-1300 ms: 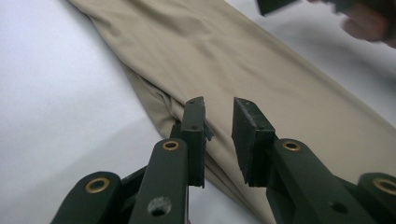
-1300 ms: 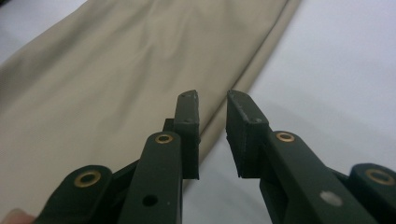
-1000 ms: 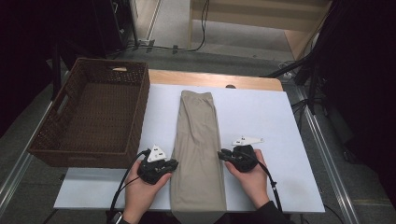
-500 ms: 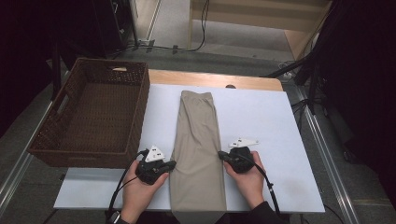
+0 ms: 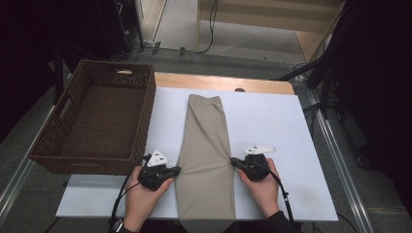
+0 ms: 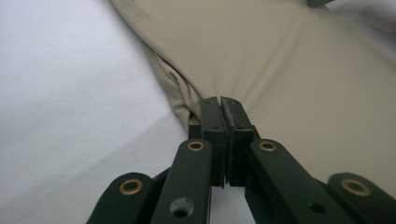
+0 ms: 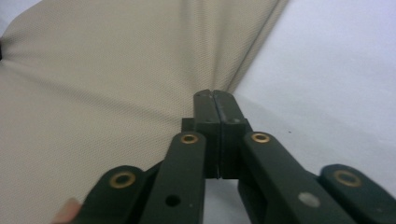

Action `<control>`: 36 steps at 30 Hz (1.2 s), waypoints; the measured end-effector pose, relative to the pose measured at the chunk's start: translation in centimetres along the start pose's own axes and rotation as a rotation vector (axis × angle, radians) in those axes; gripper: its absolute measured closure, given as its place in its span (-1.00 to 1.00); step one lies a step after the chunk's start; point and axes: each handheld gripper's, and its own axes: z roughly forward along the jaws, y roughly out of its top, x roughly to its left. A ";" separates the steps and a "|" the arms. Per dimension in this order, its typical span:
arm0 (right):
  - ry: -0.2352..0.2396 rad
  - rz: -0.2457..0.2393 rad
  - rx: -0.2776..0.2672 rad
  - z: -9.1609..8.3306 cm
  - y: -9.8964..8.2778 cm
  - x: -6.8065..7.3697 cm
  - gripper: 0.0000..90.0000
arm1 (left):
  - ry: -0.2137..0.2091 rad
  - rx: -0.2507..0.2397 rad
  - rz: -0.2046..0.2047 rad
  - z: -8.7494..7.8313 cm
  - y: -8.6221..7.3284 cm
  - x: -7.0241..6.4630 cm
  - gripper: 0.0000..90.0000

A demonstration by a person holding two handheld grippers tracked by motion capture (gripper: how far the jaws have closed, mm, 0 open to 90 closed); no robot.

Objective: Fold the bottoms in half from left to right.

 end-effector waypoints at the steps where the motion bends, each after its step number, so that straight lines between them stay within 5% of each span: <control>1: -0.003 -0.005 0.001 0.0 0.0 0.0 0.83 | 0.001 -0.004 0.002 0.0 0.0 -0.1 0.92; 7: -0.006 -0.049 0.020 -0.1 0.1 0.6 0.50 | 0.035 -0.020 0.011 -0.7 -0.1 -0.2 0.44; 10: -0.015 -0.061 0.017 -0.1 0.0 0.9 0.39 | 0.084 -0.026 0.008 -0.9 -0.1 -0.2 0.25; 16: -0.072 -0.077 0.008 -0.1 -0.2 1.5 0.28 | 0.084 -0.001 0.023 -0.3 -0.2 -0.5 0.15; 24: -0.036 -0.075 -0.001 -0.1 -0.6 1.7 0.62 | 0.034 0.020 0.036 0.0 -0.1 -0.8 0.87; 28: 0.020 -0.034 0.004 -0.1 -0.6 1.3 0.92 | 0.017 0.015 0.024 -0.1 -0.2 -0.5 0.96; 36: 0.021 -0.017 -0.013 -0.6 -1.3 1.1 0.95 | 0.005 0.026 0.014 -0.8 -0.5 0.0 0.99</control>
